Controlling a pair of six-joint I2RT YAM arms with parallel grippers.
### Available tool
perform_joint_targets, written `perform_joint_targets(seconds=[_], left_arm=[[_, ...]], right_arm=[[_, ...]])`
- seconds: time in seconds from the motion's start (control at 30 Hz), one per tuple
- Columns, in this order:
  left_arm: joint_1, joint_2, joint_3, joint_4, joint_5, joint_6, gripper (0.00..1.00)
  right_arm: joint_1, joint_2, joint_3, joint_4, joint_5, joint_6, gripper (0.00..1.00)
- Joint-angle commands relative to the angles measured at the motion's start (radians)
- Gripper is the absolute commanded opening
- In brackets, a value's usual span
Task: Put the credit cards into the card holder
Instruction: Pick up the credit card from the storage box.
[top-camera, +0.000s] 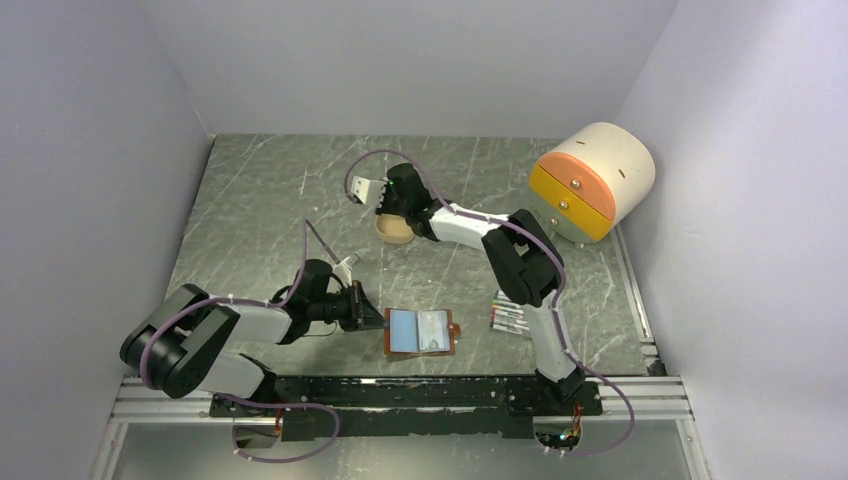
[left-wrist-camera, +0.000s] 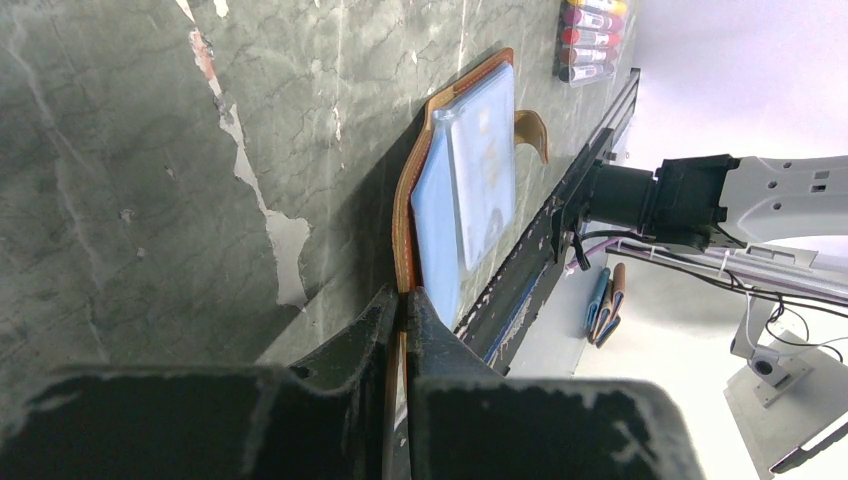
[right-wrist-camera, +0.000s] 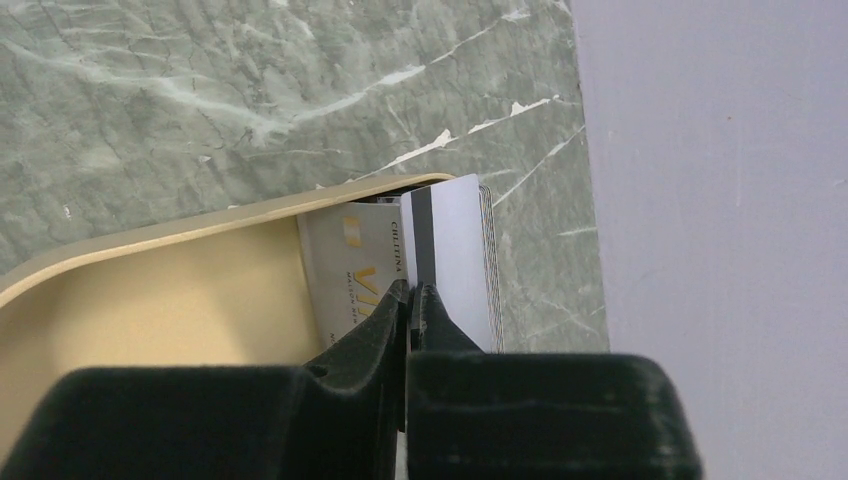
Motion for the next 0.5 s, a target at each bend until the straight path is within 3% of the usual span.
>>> perform_joint_targets(seconds=[0.0, 0.47], left_arm=[[-0.002, -0.002, 0.013, 0.03, 0.019, 0.013, 0.09], [-0.003, 0.005, 0.015, 0.035, 0.024, 0.014, 0.09]], right_arm=[[-0.001, -0.04, 0.0, -0.052, -0.048, 0.028, 0.0], [-0.001, -0.066, -0.032, -0.062, -0.061, 0.042, 0.0]])
